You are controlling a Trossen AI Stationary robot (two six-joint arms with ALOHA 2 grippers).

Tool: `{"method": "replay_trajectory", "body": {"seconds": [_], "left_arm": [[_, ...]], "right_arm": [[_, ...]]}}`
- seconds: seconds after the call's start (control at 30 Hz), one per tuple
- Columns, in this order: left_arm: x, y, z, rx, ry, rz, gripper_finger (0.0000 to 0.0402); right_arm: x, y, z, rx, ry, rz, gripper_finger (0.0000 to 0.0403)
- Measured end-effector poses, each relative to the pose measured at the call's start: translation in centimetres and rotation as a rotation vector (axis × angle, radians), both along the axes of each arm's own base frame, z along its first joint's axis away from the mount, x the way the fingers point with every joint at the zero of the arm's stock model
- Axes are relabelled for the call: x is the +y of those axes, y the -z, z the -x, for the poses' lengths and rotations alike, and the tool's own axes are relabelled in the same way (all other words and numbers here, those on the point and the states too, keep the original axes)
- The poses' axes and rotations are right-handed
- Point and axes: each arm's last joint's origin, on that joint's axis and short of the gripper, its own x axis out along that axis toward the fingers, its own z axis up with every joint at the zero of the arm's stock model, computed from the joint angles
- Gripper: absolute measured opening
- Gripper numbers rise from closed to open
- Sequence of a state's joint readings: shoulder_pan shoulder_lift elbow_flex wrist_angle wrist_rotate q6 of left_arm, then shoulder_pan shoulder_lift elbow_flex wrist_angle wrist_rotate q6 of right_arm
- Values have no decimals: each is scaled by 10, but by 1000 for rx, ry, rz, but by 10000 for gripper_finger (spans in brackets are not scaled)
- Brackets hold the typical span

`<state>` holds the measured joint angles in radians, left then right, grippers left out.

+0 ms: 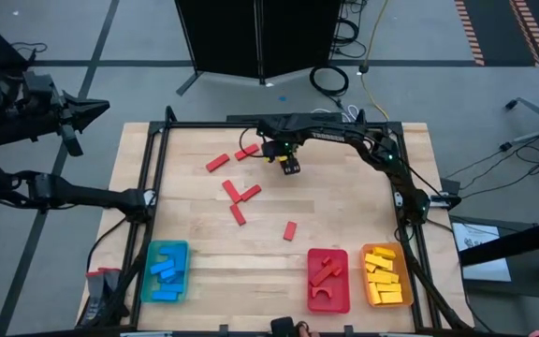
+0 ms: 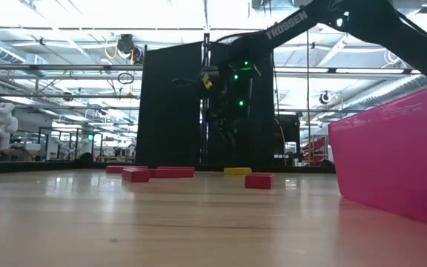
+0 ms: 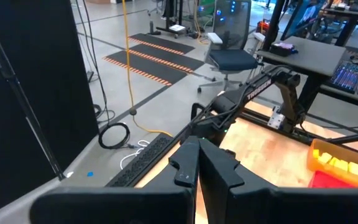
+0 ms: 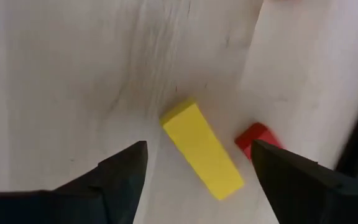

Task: Sort blocks
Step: Put the yellow block into the orange bin

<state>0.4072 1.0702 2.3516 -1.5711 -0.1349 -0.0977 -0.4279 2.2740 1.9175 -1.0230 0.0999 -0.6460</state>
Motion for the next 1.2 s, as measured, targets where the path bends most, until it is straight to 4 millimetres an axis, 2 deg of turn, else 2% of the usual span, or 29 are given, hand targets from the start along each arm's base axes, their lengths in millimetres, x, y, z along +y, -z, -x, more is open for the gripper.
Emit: {"method": "replay_trajectory", "body": {"seconds": [0.23,0.43,0.53,0.7,0.77,0.9,1.0,1.1,1.2], "left_arm": [[0,0,0,0,0,0,16],[0,0,0,1,0,0,16],[0,0,0,0,0,0,16],[0,0,0,1,0,0,16],[0,0,0,1,0,0,16],[0,0,0,1,0,0,16],[0,0,0,1,1,-2,16],[0,0,0,4,2,-6,16],[0,0,0,4,2,-6,16]], "right_arm": [[1,23,-6,29,1,-29,265],[0,20,-7,24,61,25,222],[1,21,-6,51,96,45,172],[3,21,-6,54,89,33,43],[6,22,-5,59,71,2,12],[19,14,-10,69,50,-45,2],[25,-11,-21,-16,54,-55,1],[21,-30,-28,-71,44,20,6],[11,-31,-24,-32,-42,86,36]]}}
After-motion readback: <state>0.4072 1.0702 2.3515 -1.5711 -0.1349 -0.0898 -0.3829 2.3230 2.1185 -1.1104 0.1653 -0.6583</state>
